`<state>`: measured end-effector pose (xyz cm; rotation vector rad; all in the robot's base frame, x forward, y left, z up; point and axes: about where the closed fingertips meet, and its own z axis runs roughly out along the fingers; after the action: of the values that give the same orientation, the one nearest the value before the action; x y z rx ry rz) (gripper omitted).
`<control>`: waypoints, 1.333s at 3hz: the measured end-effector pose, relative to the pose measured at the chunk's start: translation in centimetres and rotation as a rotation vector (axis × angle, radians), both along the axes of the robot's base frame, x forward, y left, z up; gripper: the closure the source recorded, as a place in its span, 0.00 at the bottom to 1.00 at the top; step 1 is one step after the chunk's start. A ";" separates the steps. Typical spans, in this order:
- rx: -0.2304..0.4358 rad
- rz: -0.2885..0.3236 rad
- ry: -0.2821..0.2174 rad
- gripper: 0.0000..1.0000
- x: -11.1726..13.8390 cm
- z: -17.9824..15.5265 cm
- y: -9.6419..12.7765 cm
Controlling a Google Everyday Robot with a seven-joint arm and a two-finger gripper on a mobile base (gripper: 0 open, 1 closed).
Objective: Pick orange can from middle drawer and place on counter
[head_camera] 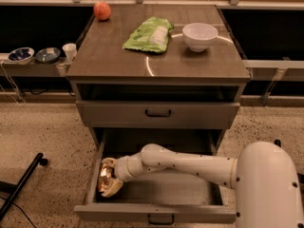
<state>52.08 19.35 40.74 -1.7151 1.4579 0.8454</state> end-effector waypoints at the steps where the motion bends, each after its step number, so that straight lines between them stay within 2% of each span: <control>1: 0.018 0.017 -0.088 0.74 -2.2 5.6 -2.5; 2: 0.021 -0.009 -0.134 0.97 -3.3 8.8 -5.1; 3: -0.037 -0.004 -0.167 1.00 -4.4 12.8 -5.1; 4: -0.150 0.000 -0.165 1.00 -3.9 21.8 -5.0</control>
Offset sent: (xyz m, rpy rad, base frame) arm -0.0437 -0.0868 0.1294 0.0228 -0.1923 -0.0484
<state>48.20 14.33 62.57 -1.8480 1.4393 0.5913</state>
